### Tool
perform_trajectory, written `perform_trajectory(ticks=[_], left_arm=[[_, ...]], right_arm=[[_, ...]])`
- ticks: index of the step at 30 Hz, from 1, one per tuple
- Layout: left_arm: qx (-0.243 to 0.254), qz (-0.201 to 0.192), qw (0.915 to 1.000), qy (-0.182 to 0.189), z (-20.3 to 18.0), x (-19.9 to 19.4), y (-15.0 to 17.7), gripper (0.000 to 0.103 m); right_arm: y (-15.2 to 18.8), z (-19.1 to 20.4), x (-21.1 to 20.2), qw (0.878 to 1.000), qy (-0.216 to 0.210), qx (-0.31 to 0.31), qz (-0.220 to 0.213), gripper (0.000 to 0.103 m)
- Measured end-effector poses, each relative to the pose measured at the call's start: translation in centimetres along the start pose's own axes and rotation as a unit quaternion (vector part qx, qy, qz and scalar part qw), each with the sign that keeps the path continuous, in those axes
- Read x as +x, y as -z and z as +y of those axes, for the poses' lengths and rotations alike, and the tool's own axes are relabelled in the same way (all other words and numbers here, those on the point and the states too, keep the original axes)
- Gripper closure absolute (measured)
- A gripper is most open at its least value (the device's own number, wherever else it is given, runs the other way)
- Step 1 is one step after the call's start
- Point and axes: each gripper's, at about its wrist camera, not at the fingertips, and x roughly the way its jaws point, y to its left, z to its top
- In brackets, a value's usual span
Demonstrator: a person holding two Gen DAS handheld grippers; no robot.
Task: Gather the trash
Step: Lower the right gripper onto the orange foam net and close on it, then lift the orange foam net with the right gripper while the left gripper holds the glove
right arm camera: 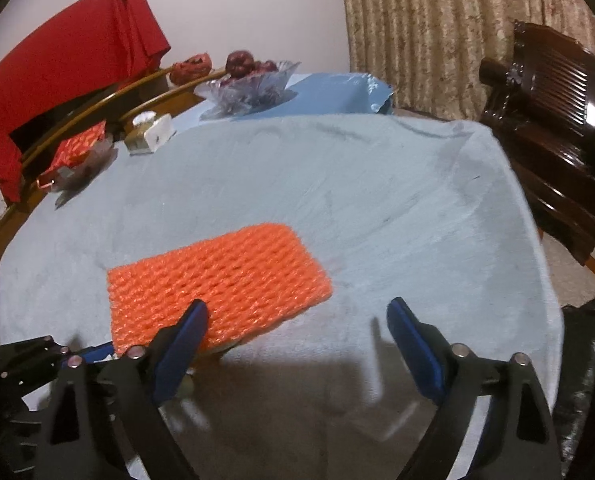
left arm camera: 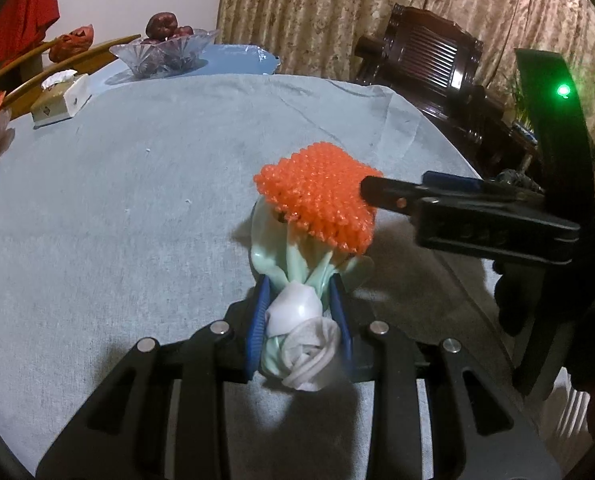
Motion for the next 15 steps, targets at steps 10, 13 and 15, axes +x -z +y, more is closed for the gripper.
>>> perform_trajectory(ticks=[10,13,15], left_arm=[[-0.001,0.006,1.0000,0.006,0.4,0.4,-0.4,0.074],[-0.002,0.005,1.0000,0.006,0.4,0.4,-0.4,0.074],[-0.002,0.005,1.0000,0.006,0.3,0.4,-0.4,0.074]], right_arm=[[0.2,1.6,1.1,0.997,-0.062,-0.028,0.023,0.066],[0.2,1.9,0.9,0.996,-0.074,-0.034,0.021,0.078],[0.2,2.0,0.8,0.996,-0.080,-0.035,0.017,0.085]])
